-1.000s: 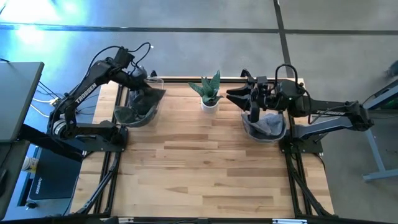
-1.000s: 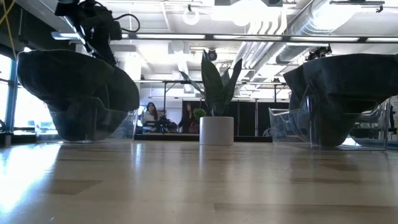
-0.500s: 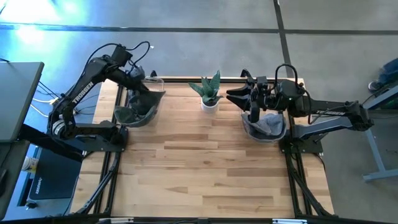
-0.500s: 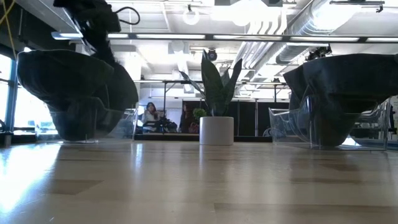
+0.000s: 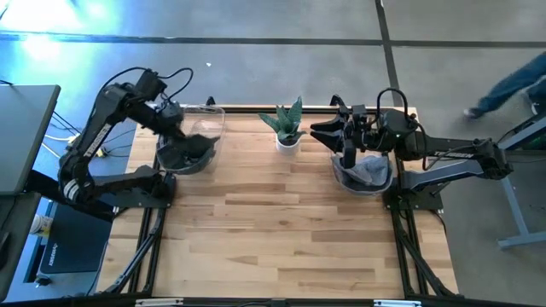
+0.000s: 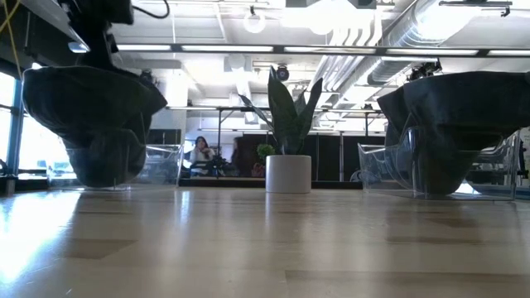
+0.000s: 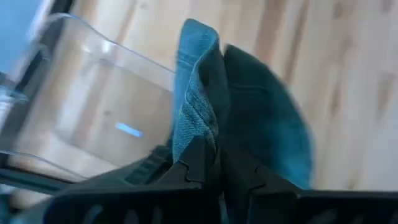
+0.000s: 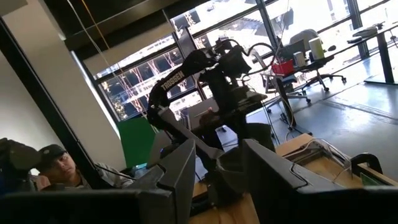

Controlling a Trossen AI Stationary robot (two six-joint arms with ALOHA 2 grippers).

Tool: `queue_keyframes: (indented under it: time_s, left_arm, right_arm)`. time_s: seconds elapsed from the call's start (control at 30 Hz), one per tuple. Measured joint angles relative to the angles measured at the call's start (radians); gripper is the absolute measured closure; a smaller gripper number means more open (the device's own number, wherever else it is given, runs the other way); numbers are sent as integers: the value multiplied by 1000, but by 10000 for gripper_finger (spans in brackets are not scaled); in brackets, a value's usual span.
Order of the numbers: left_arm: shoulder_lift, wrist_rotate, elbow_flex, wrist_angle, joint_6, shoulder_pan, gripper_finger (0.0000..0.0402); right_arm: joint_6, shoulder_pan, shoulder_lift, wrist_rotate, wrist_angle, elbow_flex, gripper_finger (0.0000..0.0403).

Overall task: Pick & Place hat
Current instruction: Adjust the caps in the left bin

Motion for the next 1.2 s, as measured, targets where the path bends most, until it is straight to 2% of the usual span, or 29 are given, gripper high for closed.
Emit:
queue_keyframes:
  time_s: [0.17,0.27,0.37,0.53,0.67,0.77,0.87,0.97,1.07,1.2]
  left_arm:
    - [-49,121,-7,-63,-111,-1,374]
    - [-73,133,-41,-64,-181,-1,354]
    - [-85,140,-102,-66,-206,0,323]
    - [-75,228,-174,-64,-245,0,255]
    - [-52,257,-134,-62,-293,0,215]
    - [-40,247,-59,-62,-318,0,206]
    - [-32,214,16,-40,-346,0,211]
    - [-21,81,35,26,-428,0,232]
    - [12,-39,10,31,-487,0,273]
    - [47,-43,-85,-32,-514,0,353]
  right_arm:
    - [-17,0,0,0,-10,0,275]
    - [-36,0,0,1,-12,0,275]
    - [-48,0,0,0,-12,0,275]
    - [-53,0,0,0,-16,0,275]
    - [-53,0,0,0,-16,0,275]
    - [-53,0,0,0,-16,0,275]
    - [-53,0,0,0,-16,0,275]
    - [-54,-1,0,1,-16,0,275]
    - [-60,-1,0,3,-16,0,275]
    - [-51,-1,0,3,-16,0,275]
